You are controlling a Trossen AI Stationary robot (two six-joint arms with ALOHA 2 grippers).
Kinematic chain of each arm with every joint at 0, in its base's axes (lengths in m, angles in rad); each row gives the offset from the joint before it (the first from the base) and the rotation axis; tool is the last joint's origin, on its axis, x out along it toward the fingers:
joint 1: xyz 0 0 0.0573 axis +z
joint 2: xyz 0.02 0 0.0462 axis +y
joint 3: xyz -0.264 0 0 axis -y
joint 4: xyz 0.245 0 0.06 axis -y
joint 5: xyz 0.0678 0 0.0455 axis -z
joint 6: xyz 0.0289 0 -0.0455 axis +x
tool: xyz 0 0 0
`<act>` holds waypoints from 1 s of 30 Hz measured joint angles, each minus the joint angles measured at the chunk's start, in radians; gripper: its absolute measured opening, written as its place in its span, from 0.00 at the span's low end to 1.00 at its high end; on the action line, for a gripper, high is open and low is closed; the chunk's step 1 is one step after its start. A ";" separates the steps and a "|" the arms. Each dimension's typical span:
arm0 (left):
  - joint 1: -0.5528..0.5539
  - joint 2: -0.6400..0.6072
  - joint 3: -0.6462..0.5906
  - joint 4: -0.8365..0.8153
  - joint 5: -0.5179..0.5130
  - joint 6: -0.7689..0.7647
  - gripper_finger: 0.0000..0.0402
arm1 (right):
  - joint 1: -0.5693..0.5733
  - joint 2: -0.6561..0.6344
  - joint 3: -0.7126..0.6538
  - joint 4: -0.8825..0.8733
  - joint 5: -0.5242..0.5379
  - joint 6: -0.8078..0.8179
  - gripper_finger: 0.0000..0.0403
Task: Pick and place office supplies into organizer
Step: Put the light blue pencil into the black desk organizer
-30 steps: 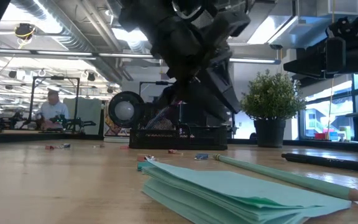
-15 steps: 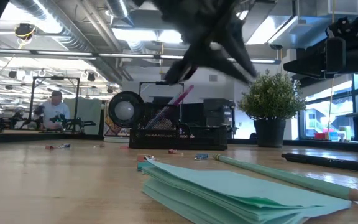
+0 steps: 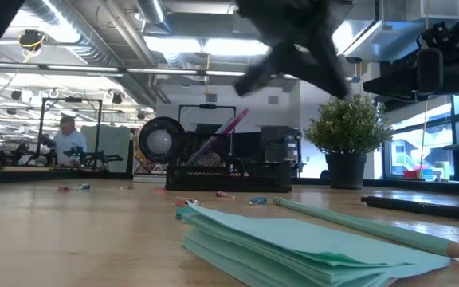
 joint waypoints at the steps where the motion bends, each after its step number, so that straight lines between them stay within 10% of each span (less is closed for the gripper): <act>1: 0.000 0.021 0.027 -0.039 0.008 0.001 0.01 | 0.000 0.001 0.000 -0.002 -0.003 0.000 0.32; 13: 0.016 0.090 0.148 -0.367 -0.046 -0.302 0.01 | 0.000 0.010 0.000 -0.003 -0.034 0.048 0.32; 30: 0.015 0.106 0.146 -0.406 0.033 -0.438 0.03 | 0.000 0.010 0.000 -0.003 -0.034 0.045 0.32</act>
